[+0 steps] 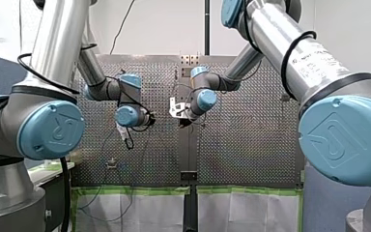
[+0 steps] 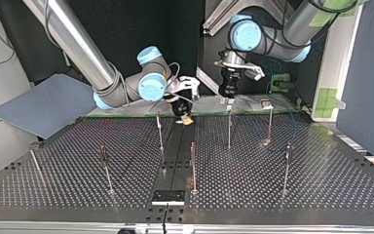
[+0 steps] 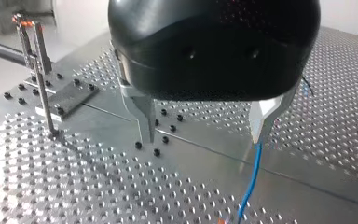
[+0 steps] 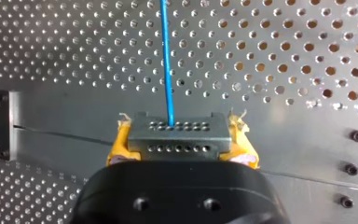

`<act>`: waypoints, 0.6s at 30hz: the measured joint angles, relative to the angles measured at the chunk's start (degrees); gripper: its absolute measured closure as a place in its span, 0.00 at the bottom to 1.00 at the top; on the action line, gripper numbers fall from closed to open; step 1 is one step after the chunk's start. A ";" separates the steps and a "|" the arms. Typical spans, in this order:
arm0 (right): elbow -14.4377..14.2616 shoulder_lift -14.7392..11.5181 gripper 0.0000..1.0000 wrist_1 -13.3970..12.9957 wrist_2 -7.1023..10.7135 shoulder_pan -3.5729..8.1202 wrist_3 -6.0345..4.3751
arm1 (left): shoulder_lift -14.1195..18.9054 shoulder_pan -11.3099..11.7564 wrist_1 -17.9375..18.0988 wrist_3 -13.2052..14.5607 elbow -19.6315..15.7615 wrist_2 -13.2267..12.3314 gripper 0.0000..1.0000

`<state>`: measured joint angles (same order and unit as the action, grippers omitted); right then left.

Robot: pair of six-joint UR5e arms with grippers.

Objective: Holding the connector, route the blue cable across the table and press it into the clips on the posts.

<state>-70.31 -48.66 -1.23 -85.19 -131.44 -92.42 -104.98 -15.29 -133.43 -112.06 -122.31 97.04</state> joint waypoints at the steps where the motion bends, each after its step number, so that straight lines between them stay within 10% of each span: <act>1: 0.00 0.00 1.00 0.09 0.01 0.08 0.00 | -0.37 -0.44 0.00 0.03 0.42 0.22 0.00; 18: 0.04 -0.04 1.00 0.21 0.01 0.89 -0.05 | -8.99 -5.45 -3.94 2.05 9.24 2.89 0.00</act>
<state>-70.27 -48.70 -1.02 -85.18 -130.54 -92.47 -113.97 -20.75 -137.37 -110.01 -113.07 99.93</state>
